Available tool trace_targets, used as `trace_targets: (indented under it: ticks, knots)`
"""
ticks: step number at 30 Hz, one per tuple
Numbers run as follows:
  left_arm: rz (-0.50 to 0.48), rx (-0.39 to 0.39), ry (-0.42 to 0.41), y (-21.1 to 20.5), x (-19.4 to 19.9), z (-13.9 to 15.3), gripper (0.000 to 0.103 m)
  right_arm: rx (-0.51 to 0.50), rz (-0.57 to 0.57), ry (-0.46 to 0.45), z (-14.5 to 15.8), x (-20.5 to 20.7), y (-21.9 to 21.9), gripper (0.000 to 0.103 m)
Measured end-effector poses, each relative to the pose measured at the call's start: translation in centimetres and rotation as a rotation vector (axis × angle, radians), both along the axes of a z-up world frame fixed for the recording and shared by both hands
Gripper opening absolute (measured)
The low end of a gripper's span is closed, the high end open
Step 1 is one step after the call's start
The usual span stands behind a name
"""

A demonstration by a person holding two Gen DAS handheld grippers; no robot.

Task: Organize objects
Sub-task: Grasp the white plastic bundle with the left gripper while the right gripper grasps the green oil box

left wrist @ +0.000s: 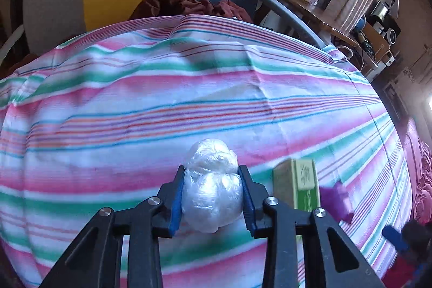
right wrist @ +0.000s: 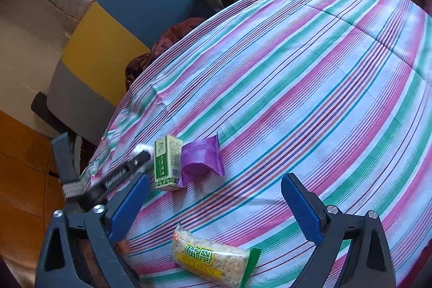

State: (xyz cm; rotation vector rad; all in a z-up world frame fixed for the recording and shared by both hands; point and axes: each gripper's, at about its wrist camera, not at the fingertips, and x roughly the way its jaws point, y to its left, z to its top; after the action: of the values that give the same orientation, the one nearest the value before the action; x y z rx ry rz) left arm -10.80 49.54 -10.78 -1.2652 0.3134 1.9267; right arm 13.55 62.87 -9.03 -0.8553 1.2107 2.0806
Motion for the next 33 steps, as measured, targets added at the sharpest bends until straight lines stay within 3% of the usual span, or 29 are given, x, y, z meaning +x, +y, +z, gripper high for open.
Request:
trace_targets:
  ticks: [6,12,24,26,33]
  knots:
    - [0.033,-0.044,0.036,-4.9,2.6,0.5,0.036,0.005,-0.028,-0.011,-0.1,0.3,0.4,0.099]
    - [0.023,-0.036,0.079,-9.6,6.9,0.7,0.036,0.007,-0.026,-0.033,-0.4,0.0,0.5,0.099]
    - [-0.088,-0.016,0.23,-16.6,15.6,0.4,0.035,0.077,0.043,-0.07,-0.2,-1.3,-0.6,0.098]
    - [-0.113,-0.006,0.285,-17.1,16.5,0.1,0.035,0.118,0.064,-0.074,0.3,-1.7,-1.2,0.096]
    - [-0.123,0.045,0.298,-17.8,16.4,-0.2,0.035,0.263,0.188,-0.095,2.0,-3.9,-4.2,0.073]
